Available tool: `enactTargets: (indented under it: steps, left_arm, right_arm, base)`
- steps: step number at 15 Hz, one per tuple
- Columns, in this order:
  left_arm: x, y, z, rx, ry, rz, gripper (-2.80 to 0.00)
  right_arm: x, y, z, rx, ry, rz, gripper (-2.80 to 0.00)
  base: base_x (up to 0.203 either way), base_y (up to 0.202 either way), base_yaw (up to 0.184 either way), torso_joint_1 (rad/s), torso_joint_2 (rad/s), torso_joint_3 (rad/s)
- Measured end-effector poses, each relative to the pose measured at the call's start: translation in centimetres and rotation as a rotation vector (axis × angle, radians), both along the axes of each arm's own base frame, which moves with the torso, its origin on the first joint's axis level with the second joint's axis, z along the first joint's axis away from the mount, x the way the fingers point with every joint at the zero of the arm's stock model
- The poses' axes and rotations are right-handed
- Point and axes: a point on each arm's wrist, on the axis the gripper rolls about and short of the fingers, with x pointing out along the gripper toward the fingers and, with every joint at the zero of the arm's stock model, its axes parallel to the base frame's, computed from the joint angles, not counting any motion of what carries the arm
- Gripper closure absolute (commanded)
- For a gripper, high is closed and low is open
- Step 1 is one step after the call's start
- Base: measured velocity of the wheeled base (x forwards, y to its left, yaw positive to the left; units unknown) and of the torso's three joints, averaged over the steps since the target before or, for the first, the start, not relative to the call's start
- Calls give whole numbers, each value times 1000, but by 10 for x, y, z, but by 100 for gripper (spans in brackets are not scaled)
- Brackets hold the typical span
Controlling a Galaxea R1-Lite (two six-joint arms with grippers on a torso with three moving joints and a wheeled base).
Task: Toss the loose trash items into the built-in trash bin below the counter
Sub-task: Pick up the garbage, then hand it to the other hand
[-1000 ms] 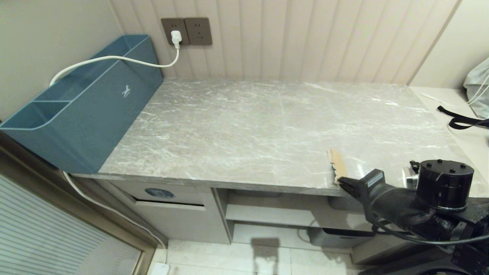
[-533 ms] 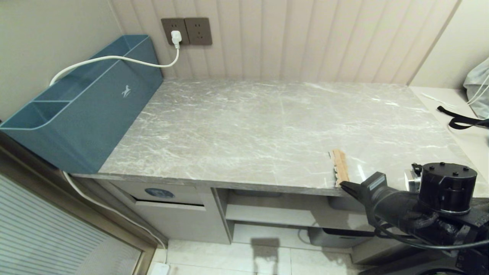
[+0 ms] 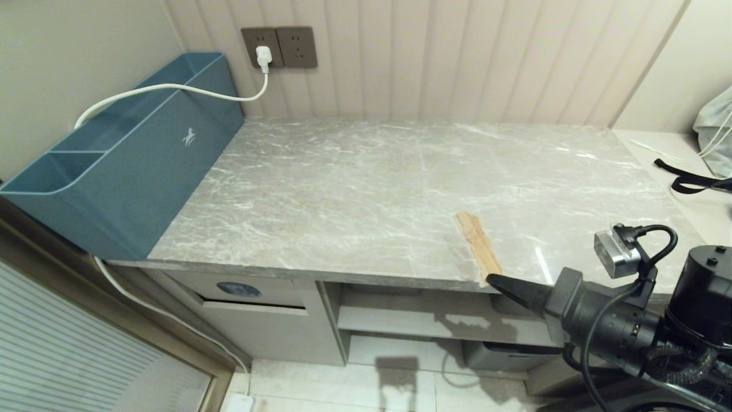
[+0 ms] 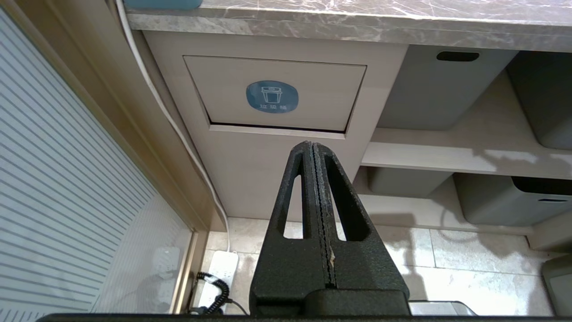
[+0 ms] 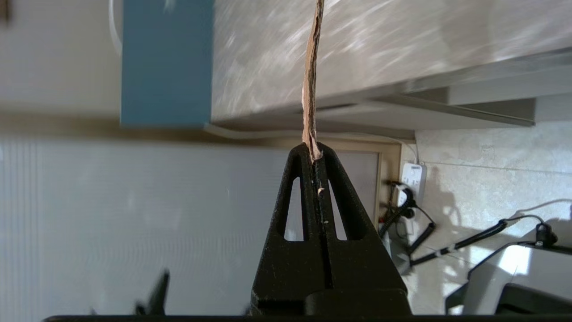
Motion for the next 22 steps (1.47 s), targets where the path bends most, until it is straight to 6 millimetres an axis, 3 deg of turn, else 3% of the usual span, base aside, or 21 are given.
enactTargets:
  steps: [5, 9, 13, 17, 18, 22]
  left_arm:
    - [0, 0, 0, 0, 0, 0, 0]
    - [0, 0, 0, 2, -1, 0, 0]
    - [0, 0, 0, -2, -2, 0, 0]
    - [0, 0, 0, 3, -3, -1, 0]
    - [0, 0, 0, 10, -3, -2, -280]
    - [-4, 0, 16, 31, -63, -7, -280]
  right_arm:
    - [-15, 37, 23, -73, -200, 189, 0]
    - [-26, 63, 23, -108, -238, 302, 0]
    - [-30, 70, 22, -157, -294, 346, 0]
    - [-43, 69, 7, -270, -351, 404, 0]
    - [-46, 66, 3, -283, -344, 410, 0]
    - [-50, 62, 3, -284, -351, 411, 0]
  base:
    - [0, 0, 0, 0, 0, 0]
    - [0, 0, 0, 0, 0, 0]
    - [0, 0, 0, 0, 0, 0]
    - [0, 0, 0, 0, 0, 0]
    - [0, 0, 0, 0, 0, 0]
    - [0, 0, 0, 0, 0, 0]
